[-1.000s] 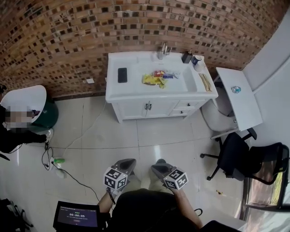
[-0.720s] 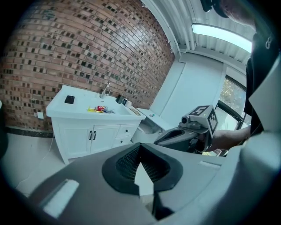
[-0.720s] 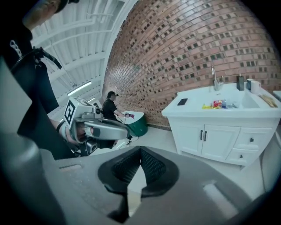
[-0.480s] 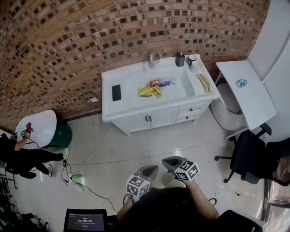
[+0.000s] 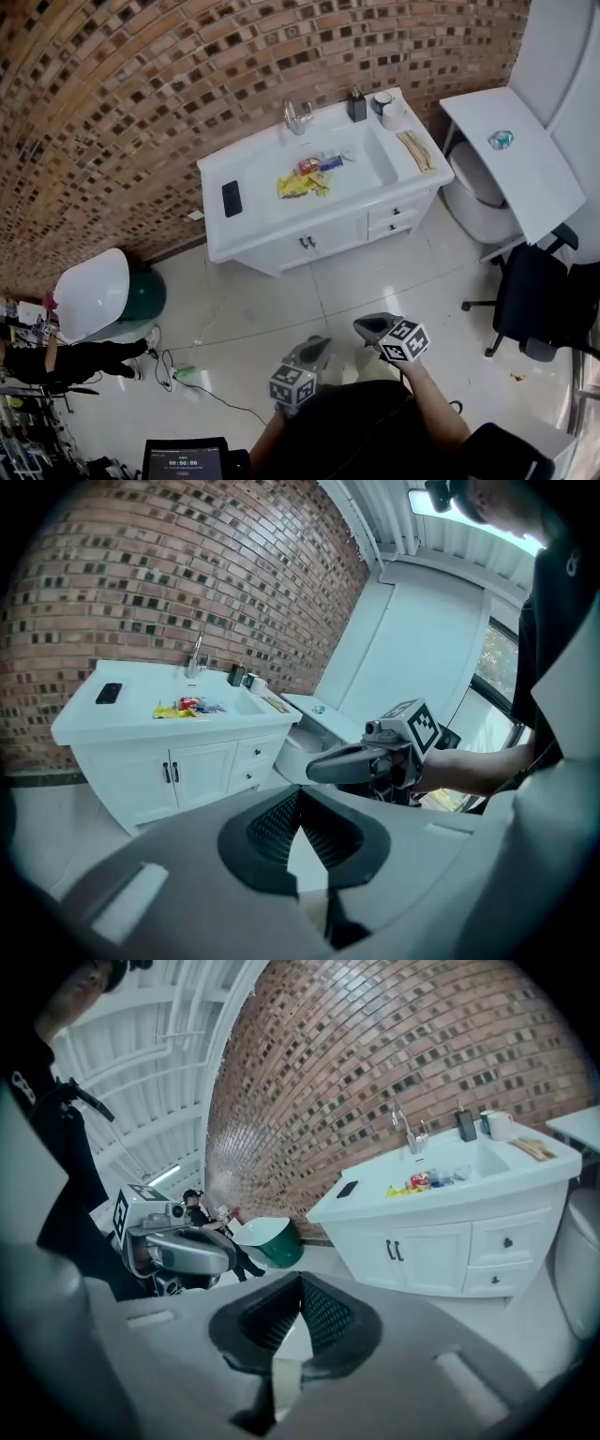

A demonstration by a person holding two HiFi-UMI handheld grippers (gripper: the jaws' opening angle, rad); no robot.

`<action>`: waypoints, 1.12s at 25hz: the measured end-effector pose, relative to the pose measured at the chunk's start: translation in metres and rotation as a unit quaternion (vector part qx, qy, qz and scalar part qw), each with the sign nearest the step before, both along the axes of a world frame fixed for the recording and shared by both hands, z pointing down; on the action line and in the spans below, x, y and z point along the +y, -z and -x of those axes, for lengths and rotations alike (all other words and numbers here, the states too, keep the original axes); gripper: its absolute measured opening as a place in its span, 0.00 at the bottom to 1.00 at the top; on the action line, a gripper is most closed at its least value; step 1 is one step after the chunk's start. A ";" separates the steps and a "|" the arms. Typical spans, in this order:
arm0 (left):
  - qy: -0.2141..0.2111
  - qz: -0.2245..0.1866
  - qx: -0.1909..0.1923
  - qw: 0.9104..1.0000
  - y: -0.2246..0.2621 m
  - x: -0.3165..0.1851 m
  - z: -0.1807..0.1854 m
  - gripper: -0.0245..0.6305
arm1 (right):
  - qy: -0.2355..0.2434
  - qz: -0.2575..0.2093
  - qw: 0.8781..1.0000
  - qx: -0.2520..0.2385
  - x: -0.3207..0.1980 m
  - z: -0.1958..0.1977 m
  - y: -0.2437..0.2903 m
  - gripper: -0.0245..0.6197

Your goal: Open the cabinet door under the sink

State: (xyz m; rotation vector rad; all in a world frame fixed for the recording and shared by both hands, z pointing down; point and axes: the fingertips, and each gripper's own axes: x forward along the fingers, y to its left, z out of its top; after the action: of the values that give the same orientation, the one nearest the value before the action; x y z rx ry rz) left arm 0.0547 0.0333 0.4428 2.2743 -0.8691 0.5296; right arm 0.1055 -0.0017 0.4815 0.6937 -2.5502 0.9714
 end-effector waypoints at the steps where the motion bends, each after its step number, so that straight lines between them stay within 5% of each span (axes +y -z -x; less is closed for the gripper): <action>1: -0.004 0.004 0.000 1.000 -0.002 -0.001 -0.001 0.06 | -0.004 0.002 1.000 0.000 -0.003 -0.002 -0.001 0.03; 12: -0.037 0.006 0.036 0.999 -0.010 -0.055 0.008 0.06 | -0.042 0.014 0.998 0.038 -0.033 0.003 -0.008 0.03; 19: -0.023 -0.002 0.061 0.998 -0.018 -0.114 0.072 0.06 | -0.046 -0.019 0.997 0.064 -0.099 0.055 0.008 0.03; 23: -0.031 0.013 0.038 0.999 -0.050 -0.138 0.109 0.06 | -0.039 -0.050 0.995 0.079 -0.122 0.090 0.017 0.03; 28: -0.005 -0.002 0.040 0.999 -0.050 -0.180 0.122 0.06 | -0.003 -0.027 0.997 0.074 -0.118 0.105 0.001 0.03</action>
State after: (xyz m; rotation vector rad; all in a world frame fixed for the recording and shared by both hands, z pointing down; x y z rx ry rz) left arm -0.0678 -0.1471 0.4931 2.2874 -0.8210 0.4378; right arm 0.0001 -0.1194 0.4804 0.7606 -2.4527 0.8237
